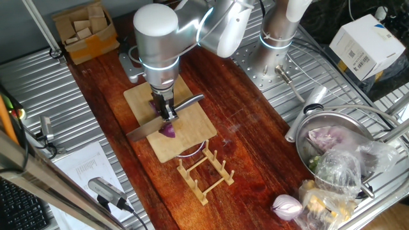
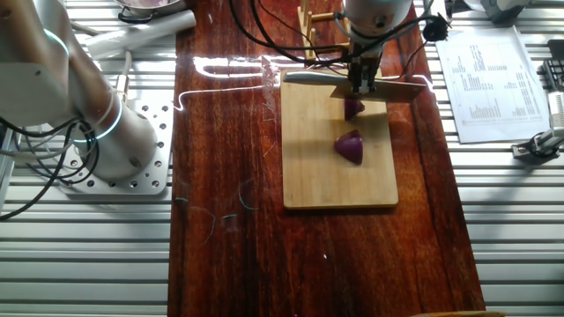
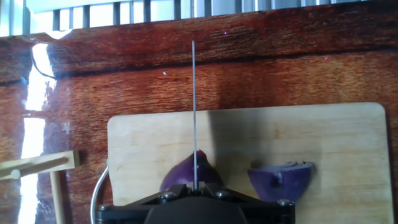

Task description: Chop the onions

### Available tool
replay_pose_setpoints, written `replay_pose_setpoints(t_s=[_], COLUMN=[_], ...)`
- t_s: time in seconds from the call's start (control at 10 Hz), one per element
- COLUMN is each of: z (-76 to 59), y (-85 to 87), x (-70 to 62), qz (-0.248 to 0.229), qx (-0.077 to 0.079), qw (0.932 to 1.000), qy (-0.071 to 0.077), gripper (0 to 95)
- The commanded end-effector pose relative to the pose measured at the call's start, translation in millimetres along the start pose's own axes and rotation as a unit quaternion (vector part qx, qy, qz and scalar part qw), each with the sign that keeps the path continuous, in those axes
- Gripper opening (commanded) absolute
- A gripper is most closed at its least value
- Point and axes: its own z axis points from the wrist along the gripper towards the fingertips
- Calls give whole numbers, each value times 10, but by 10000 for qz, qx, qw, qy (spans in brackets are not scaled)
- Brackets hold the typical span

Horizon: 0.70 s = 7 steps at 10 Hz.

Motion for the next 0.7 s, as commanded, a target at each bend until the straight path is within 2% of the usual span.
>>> replay_pose_setpoints(t_s=[0.1,0.4,0.7], z=[-27,-90,-8], y=[-21,-10,36], x=[6,4,-6], qz=[4,69,156], qx=[-14,-21,-10], qw=[10000,10000,9999], qy=[-8,11,-24], gripper=[0,0,0])
